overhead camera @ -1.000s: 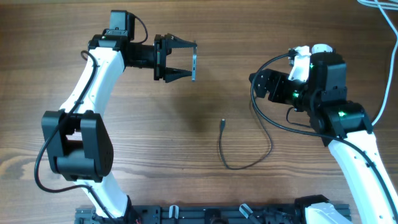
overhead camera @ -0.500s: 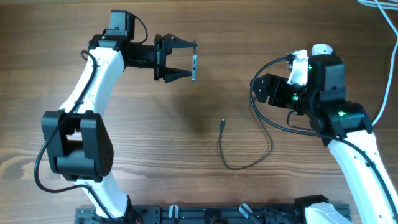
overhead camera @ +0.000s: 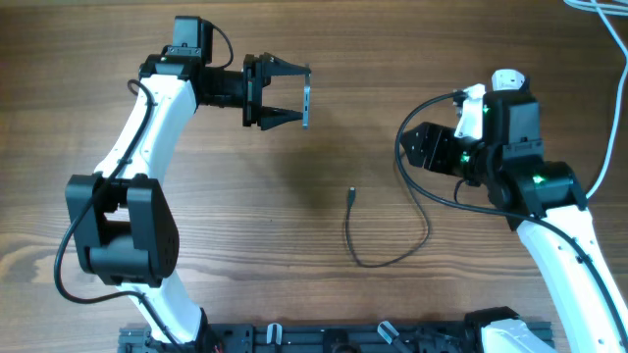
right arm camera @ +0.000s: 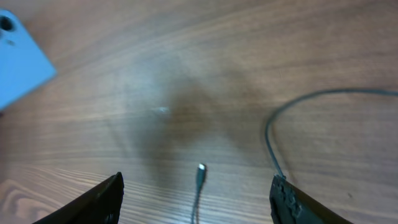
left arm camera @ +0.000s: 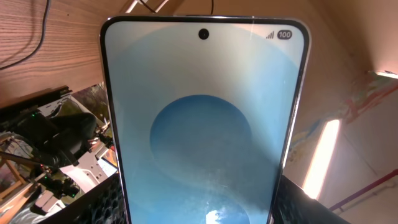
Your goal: Plug charger to phone and switch on socket
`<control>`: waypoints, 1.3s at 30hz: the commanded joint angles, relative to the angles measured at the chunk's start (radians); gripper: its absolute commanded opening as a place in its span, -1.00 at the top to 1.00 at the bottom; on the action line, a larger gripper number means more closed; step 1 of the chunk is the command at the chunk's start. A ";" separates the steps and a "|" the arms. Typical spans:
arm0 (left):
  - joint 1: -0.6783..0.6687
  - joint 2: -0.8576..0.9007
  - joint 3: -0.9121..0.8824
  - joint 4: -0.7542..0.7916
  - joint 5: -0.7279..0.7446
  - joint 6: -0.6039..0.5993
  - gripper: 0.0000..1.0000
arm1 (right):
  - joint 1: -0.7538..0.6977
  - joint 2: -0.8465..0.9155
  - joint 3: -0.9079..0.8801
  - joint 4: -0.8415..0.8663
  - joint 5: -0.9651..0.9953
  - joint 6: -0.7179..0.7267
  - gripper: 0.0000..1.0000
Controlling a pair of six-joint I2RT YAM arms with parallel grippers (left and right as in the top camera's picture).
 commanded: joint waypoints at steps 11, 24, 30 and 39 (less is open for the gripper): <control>0.005 -0.032 0.022 0.003 0.027 -0.002 -0.23 | 0.243 0.043 0.266 -0.164 0.280 0.060 -0.64; 0.005 -0.032 0.022 0.003 -0.007 -0.006 -0.23 | 0.463 0.359 0.699 -0.381 0.430 0.060 -0.61; 0.005 -0.032 0.022 0.003 -0.039 -0.029 -0.24 | 0.537 0.423 0.792 -0.368 0.461 0.068 -0.61; 0.005 -0.032 0.022 0.006 -0.104 -0.074 -0.25 | 0.589 0.428 0.792 -0.307 0.458 0.080 -0.58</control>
